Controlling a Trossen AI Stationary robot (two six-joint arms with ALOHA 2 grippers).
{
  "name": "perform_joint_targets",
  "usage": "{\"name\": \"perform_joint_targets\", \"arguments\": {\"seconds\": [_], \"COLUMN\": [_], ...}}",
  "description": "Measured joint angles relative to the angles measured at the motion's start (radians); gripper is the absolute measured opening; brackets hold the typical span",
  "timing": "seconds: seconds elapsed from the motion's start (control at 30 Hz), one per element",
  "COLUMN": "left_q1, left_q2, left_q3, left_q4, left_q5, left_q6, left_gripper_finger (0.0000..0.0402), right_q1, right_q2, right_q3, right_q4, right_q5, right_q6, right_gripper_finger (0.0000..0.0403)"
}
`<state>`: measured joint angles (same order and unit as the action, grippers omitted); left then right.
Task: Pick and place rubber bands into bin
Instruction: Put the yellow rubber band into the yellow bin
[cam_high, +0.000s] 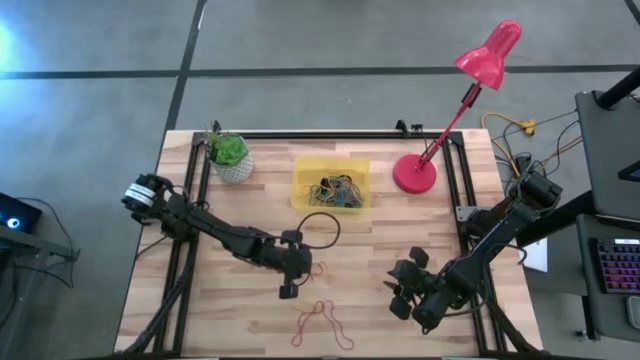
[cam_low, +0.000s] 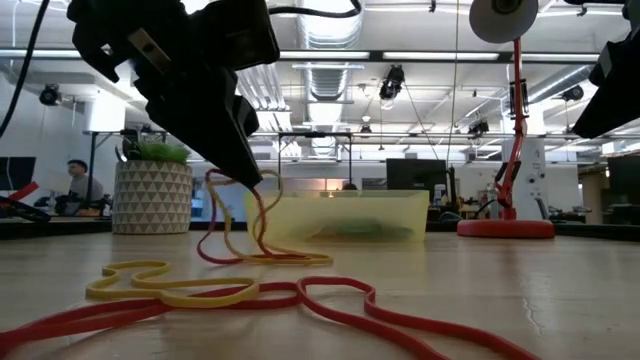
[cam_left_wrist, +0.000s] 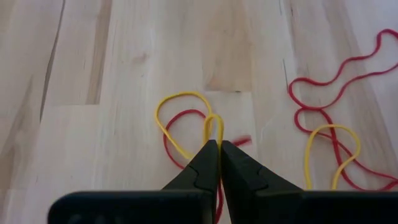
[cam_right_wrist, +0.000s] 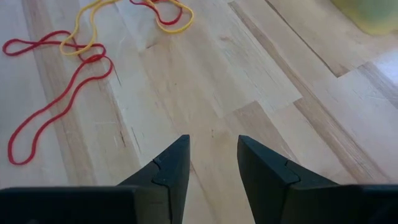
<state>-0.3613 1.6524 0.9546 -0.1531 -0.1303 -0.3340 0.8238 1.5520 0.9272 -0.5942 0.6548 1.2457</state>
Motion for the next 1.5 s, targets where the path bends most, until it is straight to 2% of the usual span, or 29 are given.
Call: {"name": "perform_joint_targets", "arguments": {"seconds": [0.23, 0.47, 0.77, 1.13, 1.5], "left_q1": [0.004, 0.008, 0.008, 0.008, 0.015], "left_q2": [0.0, 0.0, 0.0, 0.112, 0.103], "left_q3": [-0.008, -0.019, -0.03, -0.024, -0.021], "left_q4": [0.015, 0.014, 0.013, 0.014, 0.009], "left_q5": [0.018, 0.019, 0.028, 0.027, 0.009], "left_q6": [-0.001, -0.024, -0.025, -0.053, -0.052], "left_gripper_finger": [0.0004, 0.0044, 0.0037, 0.0074, 0.0079], "right_q1": [0.0, 0.0, 0.0, 0.0, 0.0], "right_q2": [0.0, 0.0, 0.0, 0.0, 0.0], "right_q3": [0.0, 0.0, 0.0, 0.0, 0.0], "right_q4": [0.0, 0.0, 0.001, 0.002, 0.004], "right_q5": [0.0, 0.0, 0.0, 0.0, 0.0], "right_q6": [0.0, 0.001, 0.005, 0.01, 0.011], "right_gripper_finger": [0.0123, 0.0123, 0.0123, 0.0123, 0.0123]}}
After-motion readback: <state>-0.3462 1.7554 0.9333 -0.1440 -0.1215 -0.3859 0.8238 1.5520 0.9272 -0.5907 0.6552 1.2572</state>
